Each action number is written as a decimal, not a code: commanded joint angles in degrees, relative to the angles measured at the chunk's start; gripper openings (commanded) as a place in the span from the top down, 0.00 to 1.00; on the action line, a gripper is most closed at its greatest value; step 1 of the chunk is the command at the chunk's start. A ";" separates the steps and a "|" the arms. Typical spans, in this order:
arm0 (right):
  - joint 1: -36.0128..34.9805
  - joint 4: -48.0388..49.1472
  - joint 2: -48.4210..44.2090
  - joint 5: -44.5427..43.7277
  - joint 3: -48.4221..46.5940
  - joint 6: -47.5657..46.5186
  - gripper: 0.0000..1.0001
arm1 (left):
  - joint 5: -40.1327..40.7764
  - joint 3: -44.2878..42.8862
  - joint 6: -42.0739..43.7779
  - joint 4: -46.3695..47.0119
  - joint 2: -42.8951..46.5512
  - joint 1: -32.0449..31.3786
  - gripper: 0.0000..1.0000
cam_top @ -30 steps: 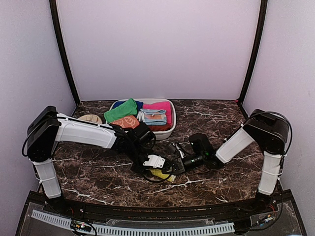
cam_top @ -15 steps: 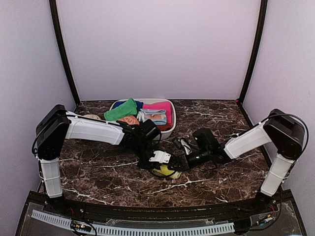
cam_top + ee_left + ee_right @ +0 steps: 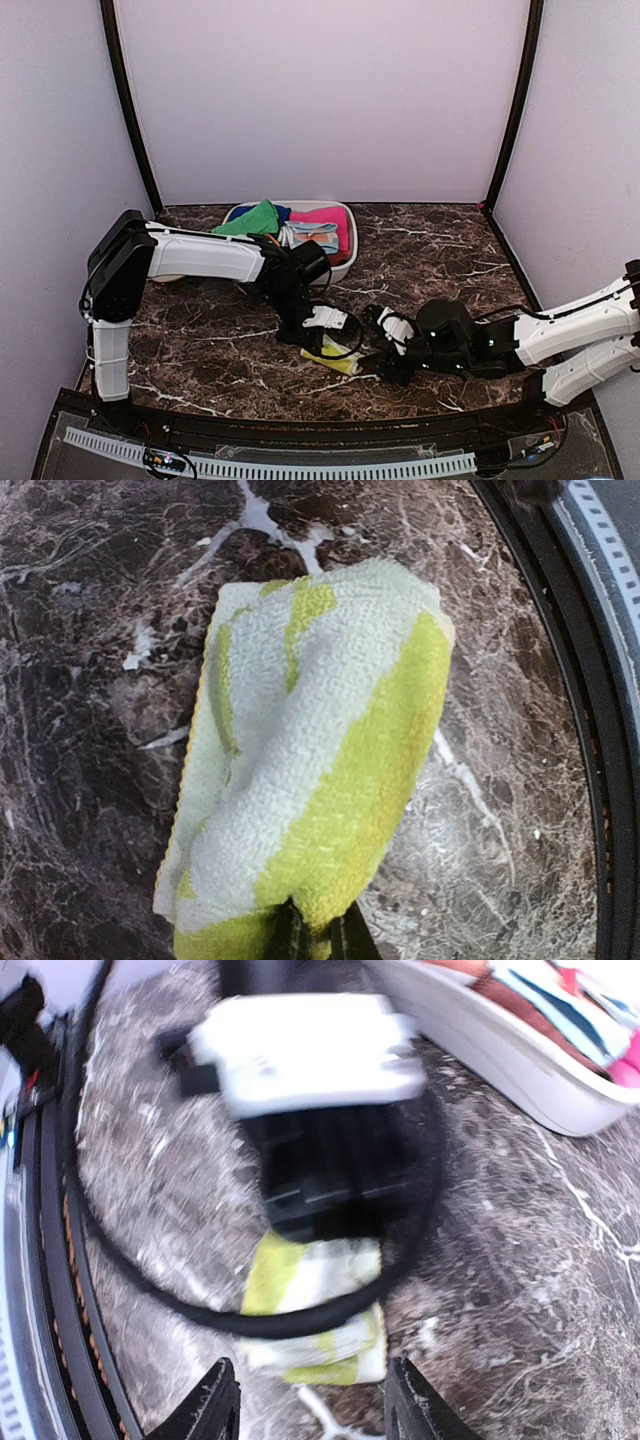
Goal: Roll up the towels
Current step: Roll the towel at the center of the board.
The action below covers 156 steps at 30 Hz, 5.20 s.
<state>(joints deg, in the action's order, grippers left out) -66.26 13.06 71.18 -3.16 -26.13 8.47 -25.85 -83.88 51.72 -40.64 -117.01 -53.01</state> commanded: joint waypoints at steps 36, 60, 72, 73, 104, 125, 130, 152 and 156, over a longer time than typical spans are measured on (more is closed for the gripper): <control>-7.55 -13.80 35.53 -8.34 -22.05 -6.23 0.73 | -1.14 -3.89 -6.08 -14.34 3.88 12.97 0.03; 6.13 -11.71 26.36 10.70 -24.52 5.29 0.64 | -14.66 16.80 -14.06 3.06 26.60 16.03 0.14; 10.99 -6.75 26.16 15.44 -23.25 11.84 0.64 | -12.79 10.20 -19.56 18.64 13.47 11.00 0.08; 11.16 -5.84 26.15 15.89 -22.93 12.41 0.64 | -13.05 9.90 -20.16 19.24 12.87 11.00 0.08; -1.50 -0.19 6.42 -10.88 -5.91 -25.96 0.40 | -19.29 -0.64 -24.67 12.48 -7.34 10.90 0.69; -2.57 37.18 38.52 -32.48 -6.92 -85.24 0.37 | -19.22 -7.05 -17.46 -0.94 -14.07 11.31 0.68; -1.22 37.74 42.89 -29.95 -8.53 -87.08 0.39 | -19.06 -6.91 -15.73 -2.43 -14.38 11.68 0.67; 3.95 -33.57 43.29 18.91 -43.31 -19.49 1.00 | -14.90 13.25 -16.38 9.28 19.04 22.70 0.33; 9.29 -27.41 43.25 38.58 -40.56 -5.22 1.00 | -13.85 18.13 -10.30 6.91 24.03 22.92 0.33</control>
<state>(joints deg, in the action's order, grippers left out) -61.32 -10.98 112.73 11.33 -69.63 -16.97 -41.89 -69.78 36.21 -32.53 -97.03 -30.48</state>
